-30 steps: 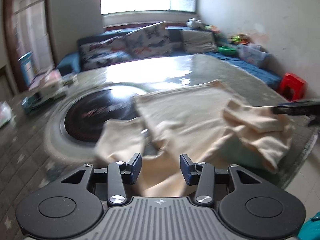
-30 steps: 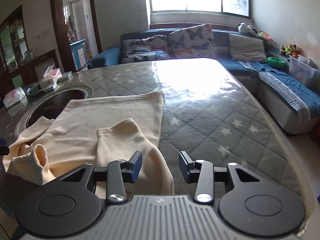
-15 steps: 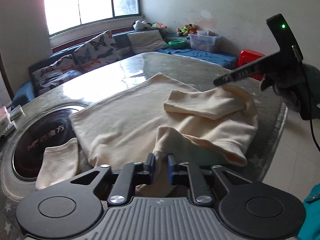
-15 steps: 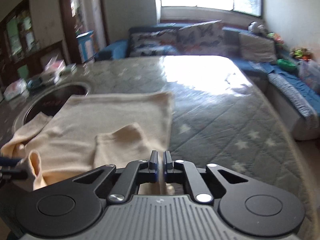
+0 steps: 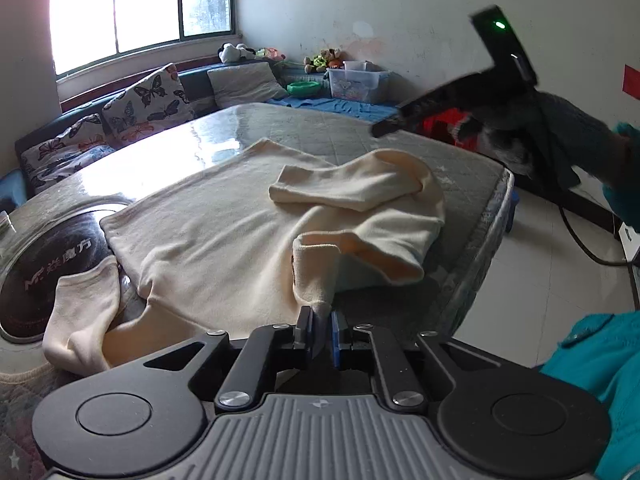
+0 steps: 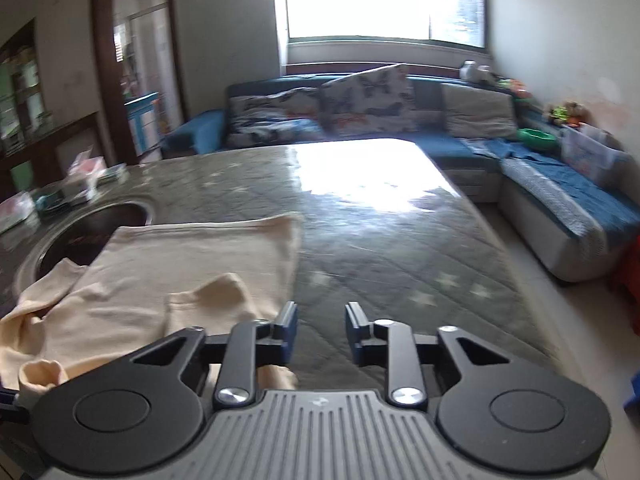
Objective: Fold clothes
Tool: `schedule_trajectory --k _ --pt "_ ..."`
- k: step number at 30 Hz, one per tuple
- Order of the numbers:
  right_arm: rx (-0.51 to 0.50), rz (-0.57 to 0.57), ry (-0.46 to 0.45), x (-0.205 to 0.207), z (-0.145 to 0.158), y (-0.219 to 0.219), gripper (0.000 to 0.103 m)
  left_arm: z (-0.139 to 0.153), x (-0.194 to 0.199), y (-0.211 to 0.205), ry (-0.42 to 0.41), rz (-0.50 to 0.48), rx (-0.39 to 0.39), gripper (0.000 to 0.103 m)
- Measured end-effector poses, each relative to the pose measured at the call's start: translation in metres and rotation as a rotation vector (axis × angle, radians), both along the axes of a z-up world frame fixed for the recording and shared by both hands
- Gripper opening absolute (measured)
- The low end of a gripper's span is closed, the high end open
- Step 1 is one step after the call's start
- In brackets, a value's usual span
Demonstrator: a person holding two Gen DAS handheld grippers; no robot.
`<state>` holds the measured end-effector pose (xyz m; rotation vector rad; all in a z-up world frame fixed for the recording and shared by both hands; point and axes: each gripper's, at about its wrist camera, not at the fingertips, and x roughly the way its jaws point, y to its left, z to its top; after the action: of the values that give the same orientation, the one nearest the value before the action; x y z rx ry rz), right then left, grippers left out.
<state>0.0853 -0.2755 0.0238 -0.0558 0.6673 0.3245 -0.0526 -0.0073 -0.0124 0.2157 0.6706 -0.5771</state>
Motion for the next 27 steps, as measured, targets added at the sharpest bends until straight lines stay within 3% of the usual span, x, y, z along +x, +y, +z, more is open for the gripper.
schedule_trajectory --k 5,11,14,16,17,18,23,27 --pt "-0.040 0.127 0.039 0.029 -0.013 0.050 0.037 -0.003 -0.006 0.006 0.011 -0.024 0.003 0.010" --pt "-0.062 0.175 0.088 0.055 -0.033 0.079 0.040 0.005 -0.008 0.021 0.001 -0.015 -0.023 0.011" --pt "-0.038 0.185 0.119 0.063 -0.041 0.081 0.034 0.011 -0.003 0.029 -0.012 0.028 -0.041 0.011" --pt "-0.024 0.188 0.132 0.065 -0.045 0.081 0.020 0.014 0.006 0.031 -0.016 0.061 -0.055 0.011" --pt "-0.022 0.183 0.126 0.064 -0.043 0.079 0.008 0.016 0.010 0.032 -0.018 0.078 -0.062 0.011" --pt "-0.028 0.173 0.112 0.061 -0.041 0.077 0.006 0.017 0.015 0.033 -0.020 0.094 -0.069 0.011" --pt "-0.058 0.084 0.006 0.043 -0.019 0.052 0.005 0.020 0.040 0.032 -0.015 0.155 -0.108 0.011" --pt "-0.096 -0.047 -0.092 0.026 0.002 0.016 0.005 0.013 0.054 0.011 0.001 0.101 -0.128 0.011"
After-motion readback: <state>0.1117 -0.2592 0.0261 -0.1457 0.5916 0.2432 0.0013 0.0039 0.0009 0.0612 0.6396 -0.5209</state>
